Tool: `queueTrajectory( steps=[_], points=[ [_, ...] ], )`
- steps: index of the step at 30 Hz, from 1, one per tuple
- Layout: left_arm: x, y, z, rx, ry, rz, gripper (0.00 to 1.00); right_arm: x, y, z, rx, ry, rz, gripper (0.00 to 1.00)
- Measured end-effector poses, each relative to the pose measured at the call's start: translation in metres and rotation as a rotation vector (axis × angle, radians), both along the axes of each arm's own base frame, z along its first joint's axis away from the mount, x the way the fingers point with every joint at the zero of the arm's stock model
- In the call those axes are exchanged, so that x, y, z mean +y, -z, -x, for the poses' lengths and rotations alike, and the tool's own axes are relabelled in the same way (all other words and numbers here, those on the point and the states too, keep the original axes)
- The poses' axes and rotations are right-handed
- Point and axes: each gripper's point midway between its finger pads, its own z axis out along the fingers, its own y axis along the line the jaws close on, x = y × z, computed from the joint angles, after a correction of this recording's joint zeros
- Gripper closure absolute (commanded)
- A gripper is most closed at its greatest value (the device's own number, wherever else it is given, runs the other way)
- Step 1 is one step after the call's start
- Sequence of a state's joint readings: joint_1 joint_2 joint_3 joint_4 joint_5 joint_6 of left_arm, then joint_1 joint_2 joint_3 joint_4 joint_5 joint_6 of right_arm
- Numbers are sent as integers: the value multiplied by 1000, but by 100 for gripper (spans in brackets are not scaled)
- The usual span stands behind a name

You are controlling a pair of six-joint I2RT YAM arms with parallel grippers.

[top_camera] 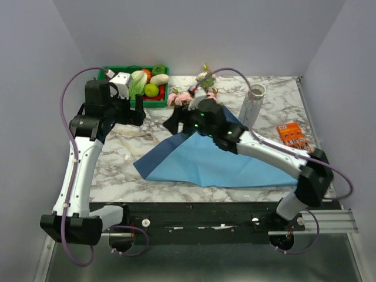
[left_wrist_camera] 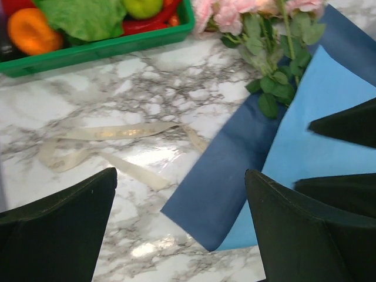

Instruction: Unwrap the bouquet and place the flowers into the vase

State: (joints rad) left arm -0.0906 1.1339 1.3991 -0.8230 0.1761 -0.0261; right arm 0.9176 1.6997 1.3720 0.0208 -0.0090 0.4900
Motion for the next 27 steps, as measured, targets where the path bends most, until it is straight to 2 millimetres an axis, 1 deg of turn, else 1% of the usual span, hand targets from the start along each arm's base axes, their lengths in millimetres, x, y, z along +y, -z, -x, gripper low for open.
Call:
queueTrajectory(
  steps=[1, 3, 4, 5, 6, 7, 8, 9, 10, 11, 13, 15, 16, 18, 24, 27],
  points=[
    [-8, 5, -4, 16, 37, 20, 1, -20, -16, -1, -22, 39, -20, 18],
    [-28, 22, -15, 72, 132, 76, 1, -58, -48, -6, -76, 130, -72, 20],
    [-41, 35, -22, 119, 184, 106, 1, -78, -60, -7, -98, 172, -91, 21],
    [-51, 44, -26, 146, 225, 129, 1, -96, -66, -6, -110, 210, -101, 23],
    [-66, 60, -32, 194, 284, 152, 1, -114, -70, -4, -119, 245, -107, 23],
    [-76, 73, -36, 231, 321, 165, 1, -130, -74, -2, -127, 278, -116, 24],
    [-92, 94, -39, 292, 380, 178, 1, -145, -74, -1, -130, 309, -116, 25],
    [-103, 109, -41, 329, 420, 185, 1, -159, -72, 2, -131, 339, -113, 26],
    [-117, 128, -40, 383, 469, 190, 2, -171, -70, 4, -132, 367, -108, 27],
    [-131, 144, -38, 429, 521, 197, 3, -182, -67, 7, -131, 389, -102, 28],
    [-156, 167, -33, 504, 616, 203, 7, -196, -62, 15, -128, 419, -91, 29],
    [-177, 178, -34, 539, 693, 208, 8, -210, -62, 22, -128, 443, -87, 30],
    [-185, 182, -36, 543, 725, 209, 10, -215, -63, 25, -131, 452, -88, 31],
    [-199, 190, -37, 555, 780, 212, 11, -223, -67, 30, -138, 469, -98, 32],
    [-207, 203, -31, 577, 839, 189, 14, -239, -78, 38, -155, 502, -115, 34],
    [-209, 210, -29, 586, 848, 176, 18, -241, -79, 39, -158, 507, -118, 36]
  ],
)
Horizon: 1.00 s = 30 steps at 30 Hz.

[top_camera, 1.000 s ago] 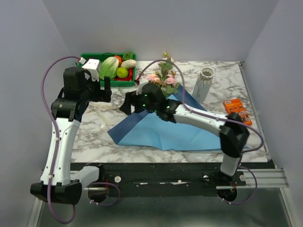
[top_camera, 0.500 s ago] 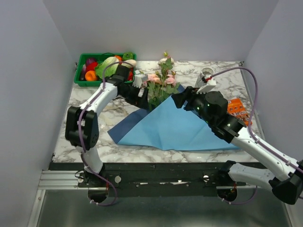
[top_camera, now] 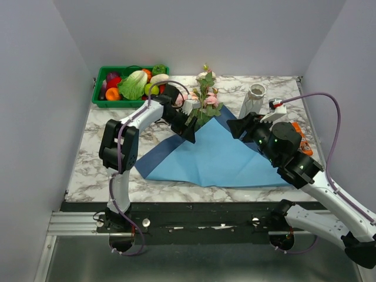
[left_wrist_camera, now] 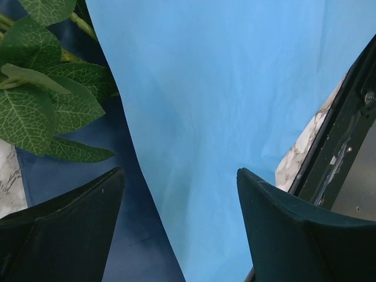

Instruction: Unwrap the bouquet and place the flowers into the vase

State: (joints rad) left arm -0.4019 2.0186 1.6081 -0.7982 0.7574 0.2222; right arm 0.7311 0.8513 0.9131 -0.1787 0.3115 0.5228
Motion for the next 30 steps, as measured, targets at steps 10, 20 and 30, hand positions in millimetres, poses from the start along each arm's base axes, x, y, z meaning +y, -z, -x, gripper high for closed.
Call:
queueTrajectory(
  steps=[10, 20, 30],
  points=[
    [2, 25, 17, 20, 54, -50, 56, -2, -1, 2, 0, 1, -1, 40],
    [3, 40, 37, 43, 93, -97, 100, -3, 0, 1, 8, 8, -13, 42],
    [-1, -30, 59, -148, 147, -15, 100, -7, -4, 3, 8, 20, -15, 42]
  ],
)
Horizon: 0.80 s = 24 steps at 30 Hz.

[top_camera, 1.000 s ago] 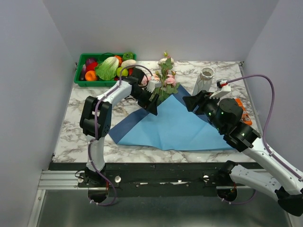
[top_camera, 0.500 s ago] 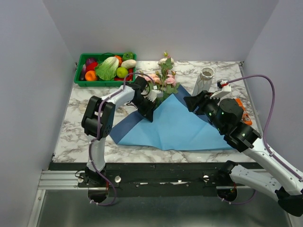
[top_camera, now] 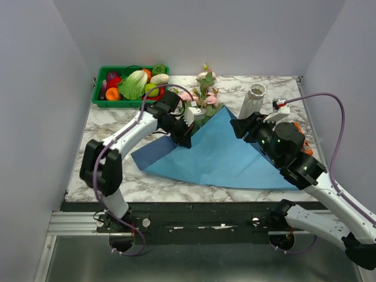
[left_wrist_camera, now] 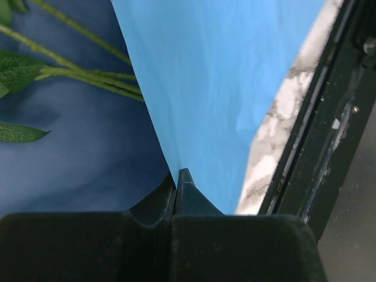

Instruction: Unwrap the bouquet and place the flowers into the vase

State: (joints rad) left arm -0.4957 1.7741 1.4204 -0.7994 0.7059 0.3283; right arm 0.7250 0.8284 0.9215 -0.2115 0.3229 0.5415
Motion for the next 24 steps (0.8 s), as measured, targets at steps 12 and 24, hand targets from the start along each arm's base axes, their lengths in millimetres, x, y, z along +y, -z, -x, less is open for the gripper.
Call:
queueTrajectory(
  steps=[12, 24],
  points=[
    [9, -60, 115, -316, 474, 165, 90, -9, -30, -13, -42, 65, 60, 42],
    [45, -49, 168, -364, 812, 158, 50, 39, 77, 8, 198, -121, 147, 53]
  ],
)
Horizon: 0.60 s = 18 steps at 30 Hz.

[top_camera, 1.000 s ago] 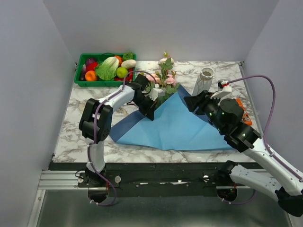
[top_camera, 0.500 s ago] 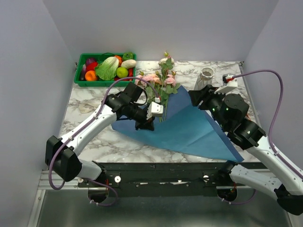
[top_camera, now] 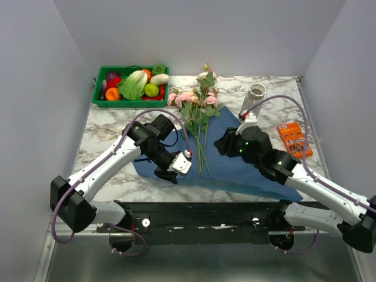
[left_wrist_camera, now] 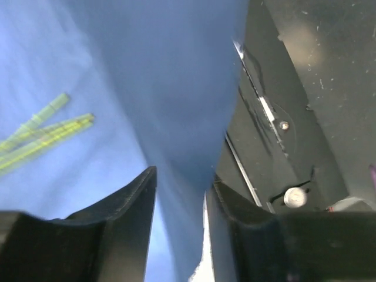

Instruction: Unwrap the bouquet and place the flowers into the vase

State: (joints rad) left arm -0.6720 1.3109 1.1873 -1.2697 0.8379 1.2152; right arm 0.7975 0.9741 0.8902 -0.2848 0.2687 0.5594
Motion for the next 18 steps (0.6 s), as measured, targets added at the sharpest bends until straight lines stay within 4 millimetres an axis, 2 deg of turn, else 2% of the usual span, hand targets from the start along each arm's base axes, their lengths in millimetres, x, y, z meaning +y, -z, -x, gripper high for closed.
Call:
queueTrajectory(
  steps=[1, 3, 5, 6, 8, 13, 17, 18],
  points=[
    [-2, -5, -1, -18, 17, 19, 48, 4, 21, 5, 48, -11, 26, 54],
    [-6, -20, -4, -64, 49, 65, 47, 21, 55, 30, 126, -92, 76, 55],
    [-10, -36, -7, -104, 63, 106, 45, 25, 76, 51, 181, -139, 111, 56],
    [-12, -43, -8, -121, 65, 123, 43, 27, 80, 61, 195, -158, 117, 56],
    [-16, -58, -10, -149, 67, 156, 41, 29, 79, 75, 205, -191, 112, 57],
    [-23, -98, -21, -180, 18, 224, 38, 42, 62, 114, 186, -310, 64, 56],
    [-23, -129, -40, -152, -90, 271, 35, 47, 67, 133, 198, -384, 72, 53],
    [-20, -134, -46, -109, -154, 270, 34, 46, 70, 134, 200, -386, 89, 48]
  ],
)
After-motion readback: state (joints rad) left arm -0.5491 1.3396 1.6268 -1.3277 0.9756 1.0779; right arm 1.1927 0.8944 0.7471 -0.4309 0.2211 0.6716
